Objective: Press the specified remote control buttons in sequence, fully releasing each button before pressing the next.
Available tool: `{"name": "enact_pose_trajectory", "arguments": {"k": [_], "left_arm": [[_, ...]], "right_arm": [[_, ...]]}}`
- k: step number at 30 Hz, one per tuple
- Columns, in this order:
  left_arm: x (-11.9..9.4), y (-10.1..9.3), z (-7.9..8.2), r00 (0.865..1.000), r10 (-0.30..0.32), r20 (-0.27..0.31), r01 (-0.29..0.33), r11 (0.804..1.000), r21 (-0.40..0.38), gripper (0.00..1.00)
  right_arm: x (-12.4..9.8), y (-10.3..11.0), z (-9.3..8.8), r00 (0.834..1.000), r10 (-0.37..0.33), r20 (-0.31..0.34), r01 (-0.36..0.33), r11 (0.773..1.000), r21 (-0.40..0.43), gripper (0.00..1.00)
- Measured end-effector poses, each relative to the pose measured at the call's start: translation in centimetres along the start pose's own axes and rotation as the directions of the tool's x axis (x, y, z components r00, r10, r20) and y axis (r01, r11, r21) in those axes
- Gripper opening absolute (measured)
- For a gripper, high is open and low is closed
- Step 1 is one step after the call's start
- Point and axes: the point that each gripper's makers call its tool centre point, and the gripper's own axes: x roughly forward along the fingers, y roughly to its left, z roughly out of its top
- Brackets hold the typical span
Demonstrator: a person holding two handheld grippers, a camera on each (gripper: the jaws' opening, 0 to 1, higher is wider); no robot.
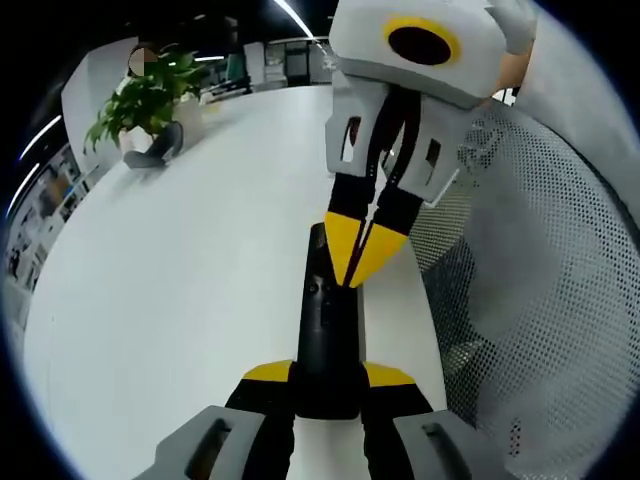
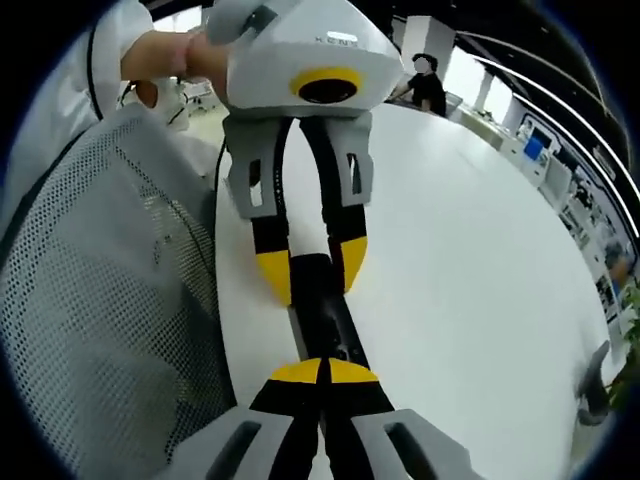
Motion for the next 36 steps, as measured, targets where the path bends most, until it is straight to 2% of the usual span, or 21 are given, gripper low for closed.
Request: {"name": "enact_pose_trajectory", "arguments": {"k": [2,4,5,11,14,18,21,25,26,27,29,31,32,33,36], "left_arm": [[0.0,0.0,0.0,1.000,0.000,0.000,0.000,1.000,0.001,0.24],[0.0,0.0,0.0,1.000,0.000,0.000,0.000,1.000,0.001,0.24],[0.0,0.0,0.0,1.000,-0.001,-0.001,0.001,1.000,0.002,0.24],[0.0,0.0,0.0,1.000,-0.001,-0.004,0.001,1.000,0.004,0.24],[0.0,0.0,0.0,1.000,-0.004,-0.001,0.004,1.000,0.007,0.24],[0.0,0.0,0.0,1.000,-0.004,0.000,0.004,1.000,0.007,0.24],[0.0,0.0,0.0,1.000,-0.003,0.002,0.003,1.000,0.005,0.24],[0.0,0.0,0.0,1.000,-0.004,0.005,0.004,1.000,0.006,0.24],[0.0,0.0,0.0,1.000,-0.004,0.006,0.004,1.000,0.006,0.24],[0.0,0.0,0.0,1.000,-0.004,0.007,0.003,1.000,0.005,0.24],[0.0,0.0,0.0,1.000,-0.003,0.009,0.003,1.000,0.004,0.24],[0.0,0.0,0.0,1.000,-0.001,0.011,0.001,1.000,0.002,0.24],[0.0,0.0,0.0,1.000,-0.001,0.012,0.001,1.000,0.001,0.24],[0.0,0.0,0.0,1.000,0.000,0.013,0.000,1.000,0.001,0.24],[0.0,0.0,0.0,1.000,0.001,0.014,-0.001,1.000,-0.001,0.24]], "right_arm": [[0.1,0.1,0.1,1.000,0.023,-0.008,-0.023,1.000,0.009,0.00],[0.2,0.4,0.0,0.997,0.055,-0.044,-0.058,0.996,-0.072,0.00],[0.3,0.6,0.1,0.997,0.058,-0.058,-0.063,0.994,-0.084,0.00],[0.5,0.7,0.0,0.996,0.045,-0.074,-0.053,0.993,-0.105,0.00],[0.5,0.8,0.0,0.996,0.033,-0.083,-0.044,0.988,-0.146,0.00],[0.5,0.5,0.1,0.998,0.040,-0.052,-0.043,0.997,-0.060,0.00],[0.4,0.6,0.0,0.999,0.018,-0.031,-0.020,0.998,-0.064,0.00],[0.2,0.3,0.0,1.000,0.019,-0.002,-0.019,1.000,0.008,0.00],[0.0,-0.8,0.1,0.999,-0.046,0.002,0.046,0.999,0.013,0.00],[-0.1,-1.3,0.1,0.998,-0.066,-0.008,0.065,0.997,-0.031,0.00],[0.0,-1.4,0.1,0.999,-0.039,-0.017,0.039,0.999,-0.019,0.00],[0.2,-1.0,0.3,1.000,0.018,-0.010,-0.017,0.999,0.032,0.00],[0.3,-1.0,0.0,0.999,0.029,-0.027,-0.027,0.998,0.052,0.00],[0.2,-1.3,0.3,0.999,0.027,-0.019,-0.026,0.999,0.029,0.00],[0.3,-1.1,0.2,0.999,0.040,-0.036,-0.039,0.999,0.036,0.00]]}}
